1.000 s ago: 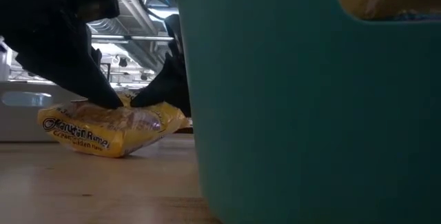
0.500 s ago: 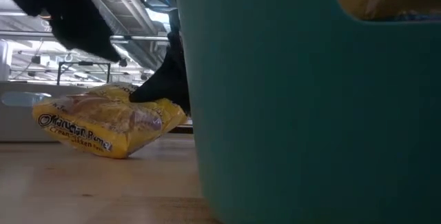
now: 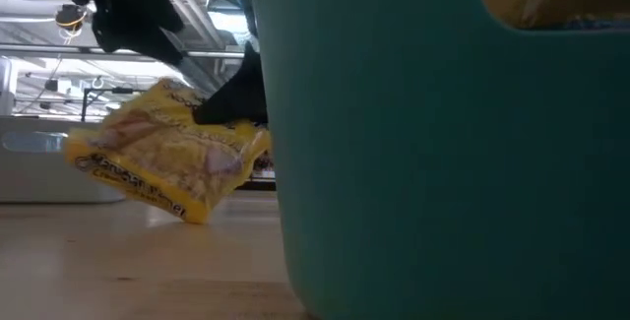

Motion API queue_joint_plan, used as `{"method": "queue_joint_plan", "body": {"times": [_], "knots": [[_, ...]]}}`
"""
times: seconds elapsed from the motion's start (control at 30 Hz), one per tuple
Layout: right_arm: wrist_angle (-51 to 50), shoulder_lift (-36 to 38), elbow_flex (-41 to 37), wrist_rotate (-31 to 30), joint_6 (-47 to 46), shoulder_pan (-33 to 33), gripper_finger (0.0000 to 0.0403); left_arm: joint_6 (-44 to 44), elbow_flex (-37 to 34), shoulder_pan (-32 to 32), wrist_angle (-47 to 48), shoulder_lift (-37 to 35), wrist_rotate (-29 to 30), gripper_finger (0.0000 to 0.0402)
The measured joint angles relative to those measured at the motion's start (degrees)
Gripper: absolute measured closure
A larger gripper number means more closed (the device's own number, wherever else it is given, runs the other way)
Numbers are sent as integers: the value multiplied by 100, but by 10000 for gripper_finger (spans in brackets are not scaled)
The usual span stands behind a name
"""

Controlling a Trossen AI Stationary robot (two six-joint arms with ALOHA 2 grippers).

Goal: Sort Maruchan noodles
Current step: Put the yellow noodle pack into the white bin

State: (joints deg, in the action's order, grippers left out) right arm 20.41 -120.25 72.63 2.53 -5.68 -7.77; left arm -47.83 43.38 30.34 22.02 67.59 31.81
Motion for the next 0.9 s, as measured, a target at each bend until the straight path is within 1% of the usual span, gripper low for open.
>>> {"method": "queue_joint_plan", "body": {"times": [0.13,0.27,0.33,0.47,0.63,0.7,0.77,0.9], "knots": [[-168,0,180,-154,704,-160,315,171,2,-393,-1,83,-406,158],[-570,0,474,-680,1320,-290,315,175,-2,-758,62,228,-1161,158],[-883,0,640,-824,1459,-297,315,179,-2,-848,81,256,-1525,158],[-1197,-2,840,-959,1524,-271,315,151,-2,-943,136,273,-2013,158],[-1397,-12,1051,-833,1666,-274,315,275,7,-987,125,319,-2063,158],[-1348,-15,1085,-763,1664,-275,315,325,7,-1036,128,336,-2078,165],[-1326,-15,1098,-755,1668,-275,315,347,7,-1079,129,328,-2099,180],[-1341,-15,1098,-744,1666,-273,316,494,7,-1095,160,332,-2096,225]]}}
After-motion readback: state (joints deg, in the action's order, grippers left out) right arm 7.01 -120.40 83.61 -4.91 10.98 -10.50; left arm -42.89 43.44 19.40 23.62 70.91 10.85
